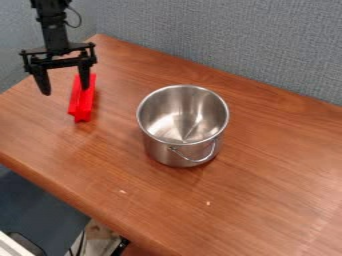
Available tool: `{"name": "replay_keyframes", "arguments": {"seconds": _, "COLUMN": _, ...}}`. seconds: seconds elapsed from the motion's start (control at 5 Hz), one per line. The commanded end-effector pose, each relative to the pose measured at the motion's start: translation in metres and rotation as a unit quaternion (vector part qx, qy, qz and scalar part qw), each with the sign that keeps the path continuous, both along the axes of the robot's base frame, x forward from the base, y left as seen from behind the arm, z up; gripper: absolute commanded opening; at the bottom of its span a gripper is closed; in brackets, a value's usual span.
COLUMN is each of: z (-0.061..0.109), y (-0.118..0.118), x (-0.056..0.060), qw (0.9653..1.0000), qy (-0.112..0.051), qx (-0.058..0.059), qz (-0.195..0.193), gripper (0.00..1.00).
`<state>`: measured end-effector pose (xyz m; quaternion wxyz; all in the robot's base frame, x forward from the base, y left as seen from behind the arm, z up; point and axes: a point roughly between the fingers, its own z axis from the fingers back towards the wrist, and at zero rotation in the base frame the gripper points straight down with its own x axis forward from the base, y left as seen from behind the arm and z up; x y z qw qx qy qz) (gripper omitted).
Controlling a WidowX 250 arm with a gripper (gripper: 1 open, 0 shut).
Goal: Put the red object in the metal pot
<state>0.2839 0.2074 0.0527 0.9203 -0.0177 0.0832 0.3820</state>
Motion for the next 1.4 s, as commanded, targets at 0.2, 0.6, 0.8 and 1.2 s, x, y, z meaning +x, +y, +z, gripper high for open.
{"name": "replay_keyframes", "arguments": {"seconds": 0.2, "z": 0.014, "y": 0.015, "x": -0.002, "qw": 0.9979, "qy": -0.017, "qx": 0.045, "qz": -0.043, "gripper": 1.0}}
{"name": "replay_keyframes", "arguments": {"seconds": 0.6, "z": 0.037, "y": -0.01, "x": -0.024, "qw": 0.9979, "qy": -0.018, "qx": 0.062, "qz": -0.009, "gripper": 0.0}}
{"name": "replay_keyframes", "arguments": {"seconds": 0.8, "z": 0.032, "y": 0.0, "x": -0.014, "qw": 0.9973, "qy": -0.029, "qx": 0.067, "qz": -0.005, "gripper": 1.0}}
{"name": "replay_keyframes", "arguments": {"seconds": 1.2, "z": 0.028, "y": 0.004, "x": 0.006, "qw": 0.9961, "qy": -0.029, "qx": 0.058, "qz": 0.06, "gripper": 1.0}}
